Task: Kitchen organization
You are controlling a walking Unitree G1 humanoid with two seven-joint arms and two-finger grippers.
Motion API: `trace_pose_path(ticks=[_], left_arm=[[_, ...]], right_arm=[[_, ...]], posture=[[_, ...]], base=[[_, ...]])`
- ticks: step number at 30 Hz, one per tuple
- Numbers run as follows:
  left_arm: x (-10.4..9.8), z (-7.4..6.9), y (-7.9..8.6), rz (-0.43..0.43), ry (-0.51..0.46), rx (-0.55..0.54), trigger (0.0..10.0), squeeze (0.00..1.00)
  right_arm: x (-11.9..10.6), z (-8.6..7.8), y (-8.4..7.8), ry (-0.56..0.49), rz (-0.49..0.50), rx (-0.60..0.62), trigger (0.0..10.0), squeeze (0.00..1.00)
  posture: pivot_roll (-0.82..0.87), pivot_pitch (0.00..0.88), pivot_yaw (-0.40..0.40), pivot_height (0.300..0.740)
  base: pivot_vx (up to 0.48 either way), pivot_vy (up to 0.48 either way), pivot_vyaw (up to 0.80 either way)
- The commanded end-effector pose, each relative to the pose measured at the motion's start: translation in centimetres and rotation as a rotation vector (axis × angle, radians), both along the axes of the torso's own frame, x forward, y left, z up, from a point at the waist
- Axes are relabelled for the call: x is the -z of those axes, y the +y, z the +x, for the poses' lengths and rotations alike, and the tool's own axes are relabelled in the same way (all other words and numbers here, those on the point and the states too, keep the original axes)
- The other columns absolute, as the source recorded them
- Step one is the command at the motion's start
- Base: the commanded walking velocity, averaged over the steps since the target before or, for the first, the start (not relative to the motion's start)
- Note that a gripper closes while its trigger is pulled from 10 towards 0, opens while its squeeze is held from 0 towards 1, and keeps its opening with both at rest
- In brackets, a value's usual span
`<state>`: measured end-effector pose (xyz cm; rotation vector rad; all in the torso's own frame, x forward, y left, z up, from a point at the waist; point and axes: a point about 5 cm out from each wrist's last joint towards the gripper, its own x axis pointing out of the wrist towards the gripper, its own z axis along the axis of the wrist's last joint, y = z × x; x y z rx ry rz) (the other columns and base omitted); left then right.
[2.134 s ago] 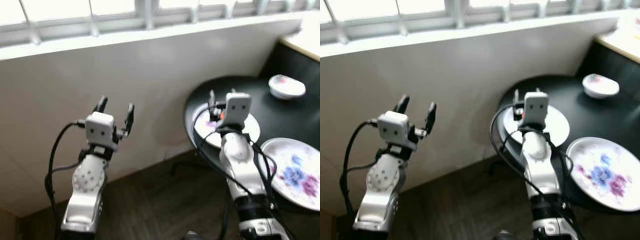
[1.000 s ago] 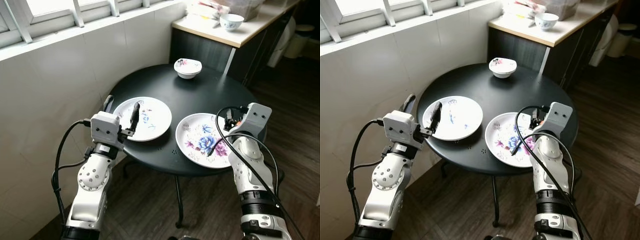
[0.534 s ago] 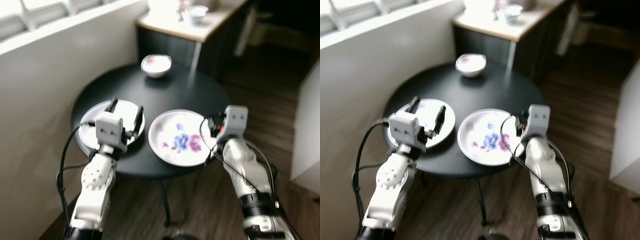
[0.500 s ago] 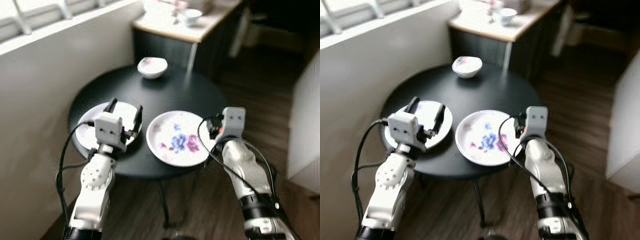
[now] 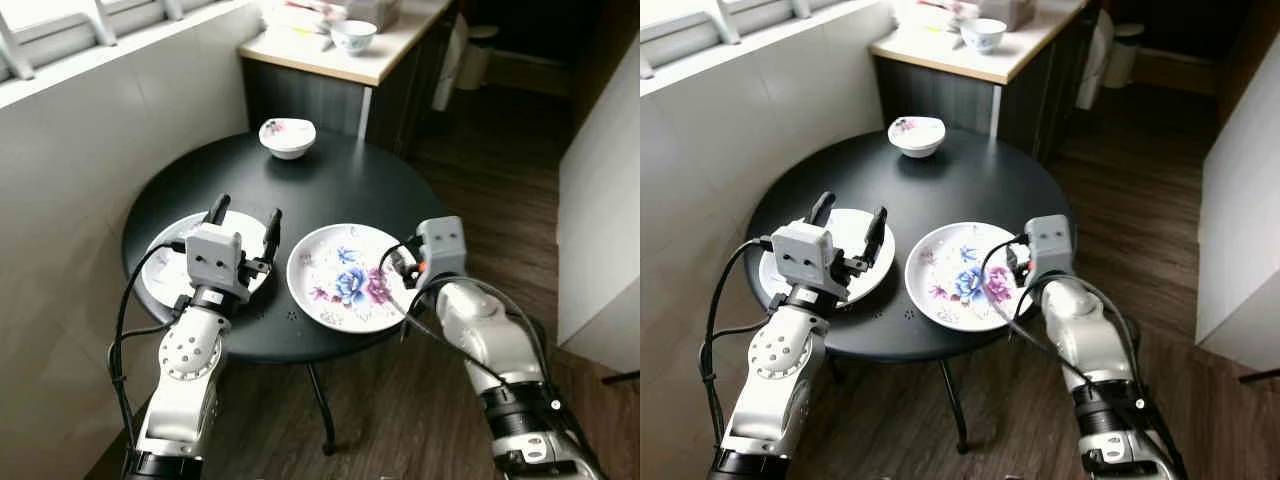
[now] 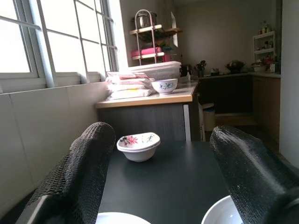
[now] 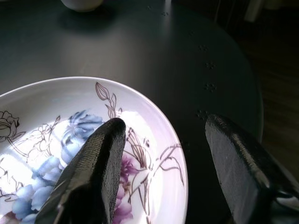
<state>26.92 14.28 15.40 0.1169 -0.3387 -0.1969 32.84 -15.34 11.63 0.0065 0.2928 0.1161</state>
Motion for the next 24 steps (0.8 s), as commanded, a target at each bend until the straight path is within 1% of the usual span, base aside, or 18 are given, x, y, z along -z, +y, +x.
trace_pose_path(ticks=[1, 5, 10, 16, 17, 18, 19, 24], left_arm=[[0.0, 0.0, -0.1, 0.006, 0.003, 0.007, 10.0, 0.0], [0.1, 0.0, -0.2, 0.009, 0.007, 0.009, 10.0, 0.0], [0.2, 0.1, -0.2, 0.014, 0.012, 0.011, 10.0, 0.0], [0.3, 0.1, -0.2, 0.017, 0.015, 0.008, 10.0, 0.0], [0.3, 0.1, -0.2, 0.018, 0.016, 0.008, 10.0, 0.0], [0.3, 0.1, -0.2, 0.018, 0.016, 0.008, 10.0, 0.0], [0.3, 0.1, -0.2, 0.018, 0.017, 0.008, 10.0, 0.0], [0.4, 0.0, -0.2, 0.019, 0.02, 0.008, 10.0, 0.0]], right_arm=[[0.0, -0.1, -0.4, 0.018, 0.024, 0.005, 10.0, 0.0], [-0.1, -0.2, -0.6, 0.038, 0.066, 0.016, 10.0, 0.0], [0.6, -0.1, -1.1, 0.104, 0.159, 0.079, 10.0, 0.0], [1.1, 0.1, -1.6, 0.169, 0.221, 0.127, 10.0, 0.0], [1.3, 0.0, -1.8, 0.195, 0.256, 0.144, 10.0, 0.0], [1.3, 0.0, -1.8, 0.195, 0.256, 0.144, 10.0, 0.0], [1.5, 0.0, -1.8, 0.214, 0.282, 0.151, 10.0, 0.0], [1.8, -0.1, -1.7, 0.262, 0.333, 0.154, 10.0, 0.0]], posture=[[-0.04, 0.002, -0.028, 0.74], [-0.04, 0.0, -0.027, 0.74], [-0.03, 0.0, -0.027, 0.74], [-0.04, 0.0, -0.028, 0.74], [-0.04, 0.0, -0.028, 0.74], [-0.04, 0.0, -0.028, 0.74], [-0.04, 0.0, -0.028, 0.74], [-0.04, 0.0, -0.027, 0.74]], base=[[0.0, 0.0, 0.0], [0.0, 0.0, 0.0], [0.0, 0.0, 0.0], [0.0, 0.0, 0.0], [0.0, 0.0, 0.0], [0.0, 0.0, 0.0], [0.0, 0.0, 0.0], [0.0, 0.0, 0.0]])
